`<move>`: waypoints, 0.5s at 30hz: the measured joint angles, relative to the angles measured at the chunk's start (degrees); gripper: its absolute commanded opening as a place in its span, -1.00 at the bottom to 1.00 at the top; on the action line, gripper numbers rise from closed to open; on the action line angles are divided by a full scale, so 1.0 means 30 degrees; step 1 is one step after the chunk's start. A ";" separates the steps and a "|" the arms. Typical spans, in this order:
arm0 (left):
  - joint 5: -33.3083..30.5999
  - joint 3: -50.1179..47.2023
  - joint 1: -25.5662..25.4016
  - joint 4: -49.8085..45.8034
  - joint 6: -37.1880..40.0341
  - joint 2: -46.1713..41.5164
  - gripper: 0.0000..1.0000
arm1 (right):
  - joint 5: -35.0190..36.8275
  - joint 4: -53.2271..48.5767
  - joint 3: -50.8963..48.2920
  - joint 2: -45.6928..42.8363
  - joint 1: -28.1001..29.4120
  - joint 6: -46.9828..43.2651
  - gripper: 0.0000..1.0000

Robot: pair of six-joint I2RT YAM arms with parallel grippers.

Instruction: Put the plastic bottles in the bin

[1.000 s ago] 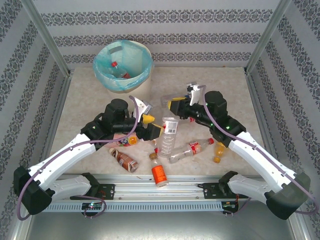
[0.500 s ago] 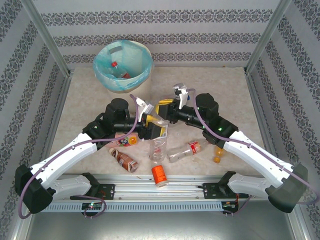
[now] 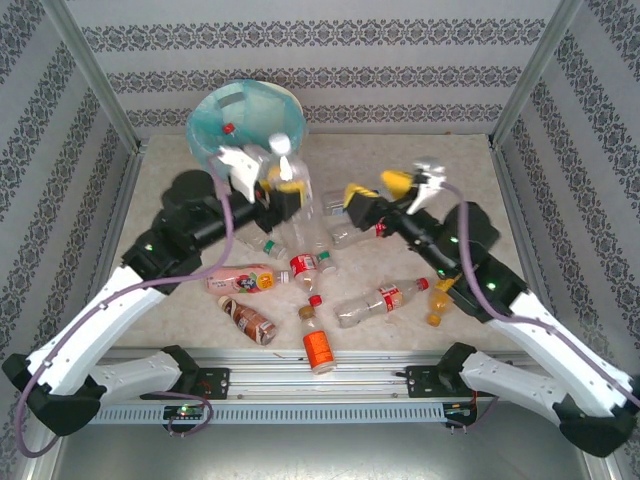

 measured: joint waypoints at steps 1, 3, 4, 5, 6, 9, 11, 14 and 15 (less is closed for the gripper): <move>-0.0918 0.1224 0.0270 0.0051 0.0510 0.0372 0.03 | 0.0852 -0.0073 0.0095 -0.0554 0.0000 -0.0138 0.97; -0.2499 0.3570 0.0896 0.0175 0.1508 0.1377 0.02 | 0.2244 -0.0299 0.0226 -0.1450 -0.0007 -0.0379 0.97; -0.3184 0.4830 0.1304 0.0233 0.2025 0.2098 0.02 | 0.2761 -0.0444 0.0299 -0.1749 -0.0007 -0.0503 0.97; -0.3628 0.5792 0.1625 0.0299 0.2397 0.2703 0.02 | 0.3177 -0.0634 0.0372 -0.1938 -0.0007 -0.0583 0.96; -0.4036 0.6958 0.2106 0.0393 0.2841 0.3585 0.02 | 0.3534 -0.0860 0.0408 -0.2047 -0.0007 -0.0612 0.96; -0.4532 0.9012 0.3446 0.0772 0.3825 0.5887 0.02 | 0.4036 -0.1676 0.0415 -0.2069 0.0000 -0.0656 0.96; -0.4597 0.9588 0.4415 0.1355 0.4299 0.7344 0.00 | 0.4248 -0.2382 0.0423 -0.2069 0.0000 -0.0656 0.96; -0.4408 1.0134 0.5960 0.1938 0.4415 0.9493 0.00 | 0.4575 -0.3599 0.0619 -0.2127 -0.0007 -0.0838 0.96; -0.4306 1.0433 0.6441 0.2011 0.4401 1.0280 0.00 | 0.4677 -0.4022 0.0801 -0.2193 0.0000 -0.0962 0.96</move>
